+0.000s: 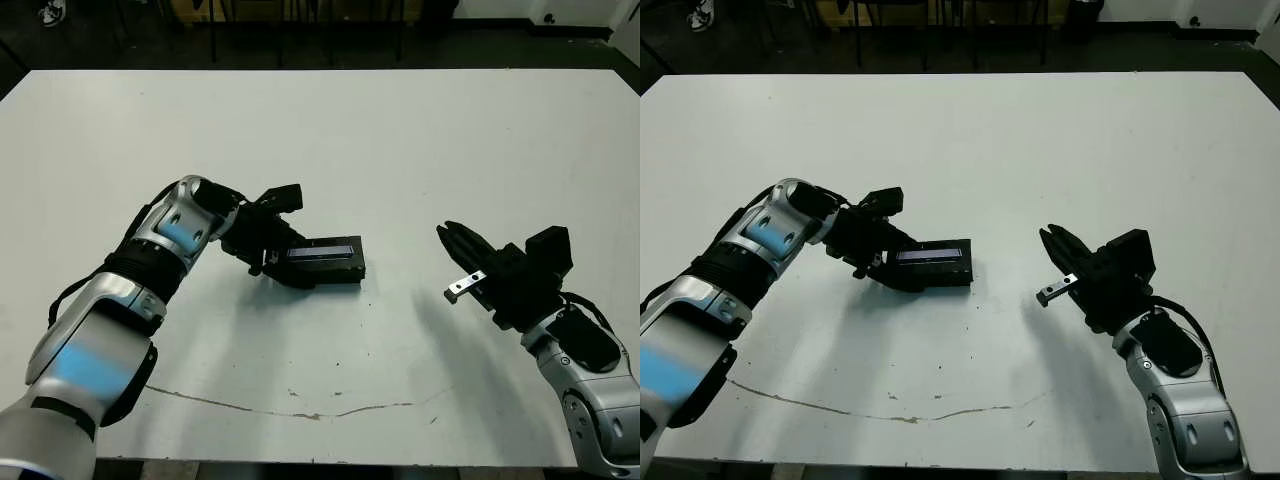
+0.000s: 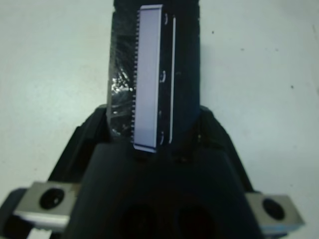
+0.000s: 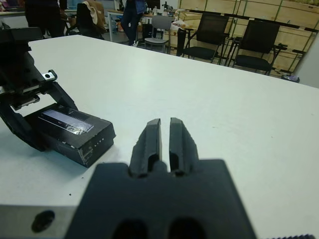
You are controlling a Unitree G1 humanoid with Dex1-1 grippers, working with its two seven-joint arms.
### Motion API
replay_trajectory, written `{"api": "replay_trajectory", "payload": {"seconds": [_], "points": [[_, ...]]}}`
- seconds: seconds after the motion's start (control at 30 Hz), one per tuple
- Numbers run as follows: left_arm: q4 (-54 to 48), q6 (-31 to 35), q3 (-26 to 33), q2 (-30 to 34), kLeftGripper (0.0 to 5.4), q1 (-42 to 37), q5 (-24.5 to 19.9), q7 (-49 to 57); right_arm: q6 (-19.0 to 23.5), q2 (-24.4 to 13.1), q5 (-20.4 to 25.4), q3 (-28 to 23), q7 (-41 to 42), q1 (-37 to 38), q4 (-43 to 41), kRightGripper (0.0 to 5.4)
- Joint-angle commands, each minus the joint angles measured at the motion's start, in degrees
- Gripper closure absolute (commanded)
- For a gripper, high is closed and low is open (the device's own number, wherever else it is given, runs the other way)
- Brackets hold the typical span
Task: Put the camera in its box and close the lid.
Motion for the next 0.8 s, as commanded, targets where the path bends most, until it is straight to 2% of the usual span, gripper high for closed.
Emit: {"api": "replay_trajectory", "payload": {"seconds": [0.03,0.2,0.47,0.8], "points": [[1.1,0.1,-3.1,-4.1,2.59,1.3,2.0,-1.3,0.4,-0.4,-0.3,0.2,0.1,0.7,0.3,5.40],[0.4,2.8,-4.5,-5.9,2.59,0.7,3.5,-0.7,0.4,0.0,-0.2,0.4,-0.2,0.8,0.1,5.40],[-1.3,-0.1,-4.4,-4.3,2.59,2.6,3.9,-2.4,0.1,-0.3,-0.1,0.2,-0.1,1.0,0.1,5.40],[5.6,0.0,-2.2,-2.5,2.59,3.1,3.7,-1.8,0.5,-0.4,-0.1,0.5,0.1,0.5,0.0,5.40]]}}
